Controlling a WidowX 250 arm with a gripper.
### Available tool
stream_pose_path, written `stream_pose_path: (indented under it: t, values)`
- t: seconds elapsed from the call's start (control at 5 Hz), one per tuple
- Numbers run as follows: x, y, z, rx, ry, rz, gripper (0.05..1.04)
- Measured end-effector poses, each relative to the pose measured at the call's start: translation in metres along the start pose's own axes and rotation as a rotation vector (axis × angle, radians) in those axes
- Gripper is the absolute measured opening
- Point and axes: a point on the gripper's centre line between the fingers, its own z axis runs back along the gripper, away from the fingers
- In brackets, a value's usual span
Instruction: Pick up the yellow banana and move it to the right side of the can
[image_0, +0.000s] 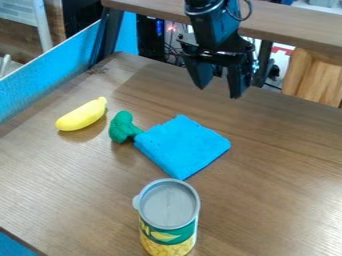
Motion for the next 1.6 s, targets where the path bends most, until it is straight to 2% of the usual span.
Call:
stream_pose_path:
  t: [0.2,0.4,0.6,0.8,1.2,1.4,1.6]
  values:
    - [-0.007,0.002,-0.012,-0.002,0.041,0.007,1.001]
    - [-0.026,0.032,-0.008,-0.014,0.046,0.109,1.001]
    - [-0.039,0.068,0.009,0.028,0.027,0.192,1.001]
    - [-0.048,0.093,0.013,0.094,0.041,0.201,1.001]
    - [-0.056,0.152,0.021,0.189,-0.057,0.118,1.001]
    - [-0.068,0.183,0.014,0.214,-0.075,0.142,1.001]
    - [-0.080,0.206,0.007,0.234,-0.116,0.145,1.001]
